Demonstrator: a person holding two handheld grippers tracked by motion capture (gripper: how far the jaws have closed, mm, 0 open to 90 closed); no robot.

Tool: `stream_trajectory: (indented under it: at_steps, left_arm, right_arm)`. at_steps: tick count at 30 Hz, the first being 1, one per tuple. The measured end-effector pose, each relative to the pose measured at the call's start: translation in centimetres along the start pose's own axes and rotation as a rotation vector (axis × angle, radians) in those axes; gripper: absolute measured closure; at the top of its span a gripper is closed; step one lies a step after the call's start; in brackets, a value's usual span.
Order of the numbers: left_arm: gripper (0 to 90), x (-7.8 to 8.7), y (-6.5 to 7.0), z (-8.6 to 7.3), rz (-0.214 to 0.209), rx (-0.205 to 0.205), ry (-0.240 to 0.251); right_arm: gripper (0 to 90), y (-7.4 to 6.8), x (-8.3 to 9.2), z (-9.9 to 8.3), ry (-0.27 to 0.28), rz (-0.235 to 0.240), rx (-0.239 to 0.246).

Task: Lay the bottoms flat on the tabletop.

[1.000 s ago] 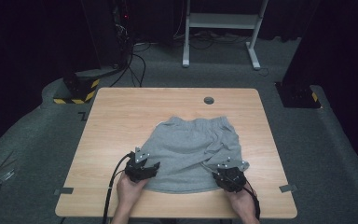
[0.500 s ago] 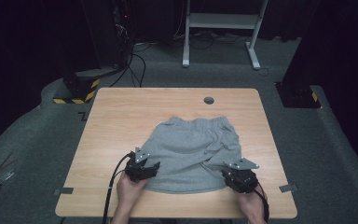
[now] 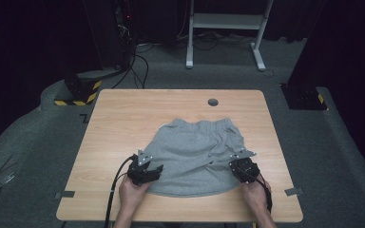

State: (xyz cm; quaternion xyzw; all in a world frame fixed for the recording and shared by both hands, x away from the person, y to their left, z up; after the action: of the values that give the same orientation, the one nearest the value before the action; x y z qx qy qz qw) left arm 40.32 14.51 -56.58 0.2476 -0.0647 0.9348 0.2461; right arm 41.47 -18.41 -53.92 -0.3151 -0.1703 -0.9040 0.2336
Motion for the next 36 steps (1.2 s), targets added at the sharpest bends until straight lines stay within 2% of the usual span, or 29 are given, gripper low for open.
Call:
stream_trajectory:
  at_steps: [3, 7, 10, 11, 12, 13, 15, 17, 19, 21, 23, 25, 28, 30, 32, 36]
  left_arm:
    - [34.9, 0.0, 0.0, 0.0, 0.000, 0.000, 0.000]
    - [34.9, 0.0, 0.0, 0.0, 0.000, 0.000, 0.000]
    - [34.9, 0.0, 0.0, 0.0, 0.000, 0.000, 0.000]
    - [34.9, 0.0, 0.0, 0.0, 0.000, 0.000, 0.000]
    - [34.9, 0.0, 0.0, 0.0, 0.000, 0.000, 0.000]
    - [34.9, 0.0, 0.0, 0.0, 0.000, 0.000, 0.000]
    - [34.7, 0.0, 0.0, 0.0, -0.001, 0.000, 0.000]
    - [34.7, 0.0, 0.0, 0.0, 0.000, -0.001, -0.001]
    - [34.7, 0.0, 0.0, 0.0, 0.000, -0.001, 0.000]
    - [34.7, 0.0, 0.0, 0.0, 0.000, 0.000, 0.000]
    - [34.7, 0.0, 0.0, 0.0, 0.000, -0.001, 0.000]
    - [34.7, 0.0, 0.0, 0.0, 0.000, -0.001, -0.001]
    - [34.7, 0.0, 0.0, 0.0, 0.000, -0.002, -0.001]
    - [34.6, 0.0, 0.0, 0.0, 0.001, -0.002, -0.001]
    - [34.5, 0.0, 0.0, 0.0, 0.001, -0.002, -0.001]
    - [34.5, 0.0, 0.0, 0.0, 0.001, -0.002, -0.001]
  right_arm:
    - [88.4, 0.6, 0.3, 1.3, 0.022, -0.015, 0.019]
    - [88.5, 1.6, 0.4, 2.6, 0.046, -0.043, 0.019]
    - [88.5, 2.4, 0.2, 3.0, 0.059, -0.058, -0.019]
    - [88.2, 2.6, -0.1, 2.8, 0.050, -0.057, -0.036]
    - [87.7, 2.8, -0.8, 2.3, 0.010, -0.043, -0.069]
    - [86.6, 2.8, -1.1, 2.0, -0.010, -0.036, -0.077]
    - [80.4, 2.5, -1.5, 1.2, -0.021, -0.027, -0.087]
    - [73.2, 2.0, -1.0, 0.8, 0.006, -0.025, -0.101]
    - [69.3, 1.3, 0.1, 0.6, 0.036, -0.017, -0.093]
    - [71.4, 0.5, 1.1, 0.4, 0.074, 0.014, -0.082]
    - [74.0, -0.3, 1.6, 0.0, 0.072, 0.057, -0.072]
    - [74.2, -0.8, 1.4, -0.5, 0.048, 0.065, -0.049]
    - [69.9, -0.9, 0.3, -1.3, 0.031, 0.053, -0.066]
    - [71.0, -0.9, -0.3, -1.7, 0.036, 0.055, -0.085]
    - [73.1, -1.0, -0.1, -1.8, 0.039, 0.063, -0.090]
    - [73.2, -2.5, 1.2, -2.7, 0.055, 0.119, -0.041]
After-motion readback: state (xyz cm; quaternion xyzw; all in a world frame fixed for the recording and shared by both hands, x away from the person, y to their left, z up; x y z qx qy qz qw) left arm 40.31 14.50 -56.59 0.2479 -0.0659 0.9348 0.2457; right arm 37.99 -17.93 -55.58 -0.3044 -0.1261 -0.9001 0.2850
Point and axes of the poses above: each handheld gripper's, and its own axes: x roughly backward along the jaws, z roughly out of its top, y roughly to its right, the point moved 6 cm from there along -x, roughly forward along the jaws, and after that the axes turned 11 degrees about y, right-handed, at the moved point
